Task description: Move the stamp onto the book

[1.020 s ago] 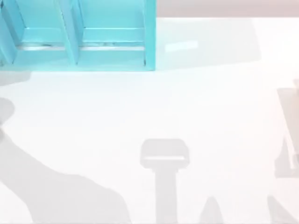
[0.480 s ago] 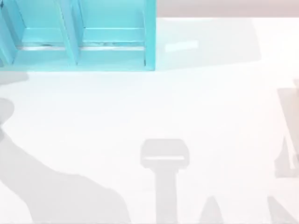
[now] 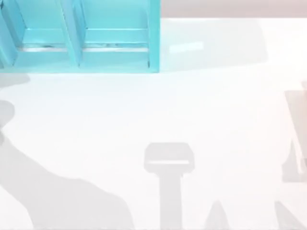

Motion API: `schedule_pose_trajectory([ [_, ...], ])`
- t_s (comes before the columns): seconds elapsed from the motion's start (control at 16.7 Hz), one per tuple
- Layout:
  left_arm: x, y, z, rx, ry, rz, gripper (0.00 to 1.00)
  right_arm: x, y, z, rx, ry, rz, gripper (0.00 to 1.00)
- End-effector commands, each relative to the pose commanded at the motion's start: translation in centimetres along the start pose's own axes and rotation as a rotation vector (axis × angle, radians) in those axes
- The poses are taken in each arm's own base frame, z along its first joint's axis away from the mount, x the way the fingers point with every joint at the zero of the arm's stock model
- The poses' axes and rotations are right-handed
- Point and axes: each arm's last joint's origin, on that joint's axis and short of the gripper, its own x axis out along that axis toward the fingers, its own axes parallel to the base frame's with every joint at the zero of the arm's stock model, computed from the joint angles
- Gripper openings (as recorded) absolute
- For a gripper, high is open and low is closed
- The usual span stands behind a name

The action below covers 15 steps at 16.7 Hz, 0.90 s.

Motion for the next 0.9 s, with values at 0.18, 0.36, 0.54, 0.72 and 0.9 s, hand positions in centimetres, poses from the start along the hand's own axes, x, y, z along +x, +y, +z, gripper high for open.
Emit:
schedule_pose_trajectory([
  [0.18, -0.1, 0.0, 0.1, 0.001, 0.0, 0.001, 0.0, 0.0, 0.0, 0.0, 0.0, 0.0, 0.0, 1.0],
  [0.36, -1.3, 0.7, 1.8, 0.001, 0.005, 0.005, 0.0, 0.0, 0.0, 0.0, 0.0, 0.0, 0.0, 1.0],
  [0.54, -4.2, 1.7, 5.8, 0.004, 0.004, 0.008, 0.0, 0.0, 0.0, 0.0, 0.0, 0.0, 0.0, 1.0],
  [0.72, -8.8, 2.1, 11.0, 0.013, -0.006, 0.009, 0.0, 0.0, 0.0, 0.0, 0.0, 0.0, 0.0, 1.0],
  [0.9, -14.2, 1.6, 15.2, 0.019, -0.015, 0.007, 0.0, 0.0, 0.0, 0.0, 0.0, 0.0, 0.0, 1.0],
])
